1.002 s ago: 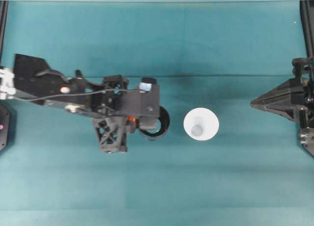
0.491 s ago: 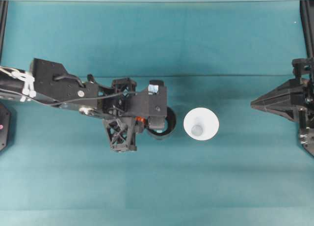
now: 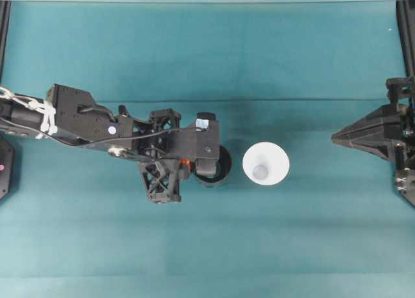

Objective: Put the paper cup into the moved red handle cup holder.

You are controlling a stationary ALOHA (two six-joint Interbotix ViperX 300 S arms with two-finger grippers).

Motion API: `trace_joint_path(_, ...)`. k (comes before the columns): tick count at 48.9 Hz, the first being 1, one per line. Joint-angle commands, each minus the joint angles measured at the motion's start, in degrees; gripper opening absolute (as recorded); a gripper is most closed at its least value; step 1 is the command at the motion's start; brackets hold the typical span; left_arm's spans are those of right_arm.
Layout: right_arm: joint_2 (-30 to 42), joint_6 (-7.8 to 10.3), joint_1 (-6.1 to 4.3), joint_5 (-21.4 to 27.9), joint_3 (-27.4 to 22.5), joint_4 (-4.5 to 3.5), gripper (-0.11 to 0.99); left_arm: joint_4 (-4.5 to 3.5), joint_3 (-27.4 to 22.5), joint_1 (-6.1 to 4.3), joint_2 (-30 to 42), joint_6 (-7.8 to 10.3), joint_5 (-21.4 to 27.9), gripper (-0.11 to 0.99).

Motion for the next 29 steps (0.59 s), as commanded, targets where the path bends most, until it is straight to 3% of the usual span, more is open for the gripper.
trace_joint_path(1, 0.3, 0.62, 0.00, -0.3, -1.1, 0.18, -0.09, 0.18, 0.3, 0.00, -0.5, 0.18, -0.5, 0.26)
trace_joint_path(29, 0.3, 0.62, 0.00, -0.3, -1.1, 0.26, -0.09, 0.18, 1.9, 0.26, -0.6, 0.18, -5.3, 0.26)
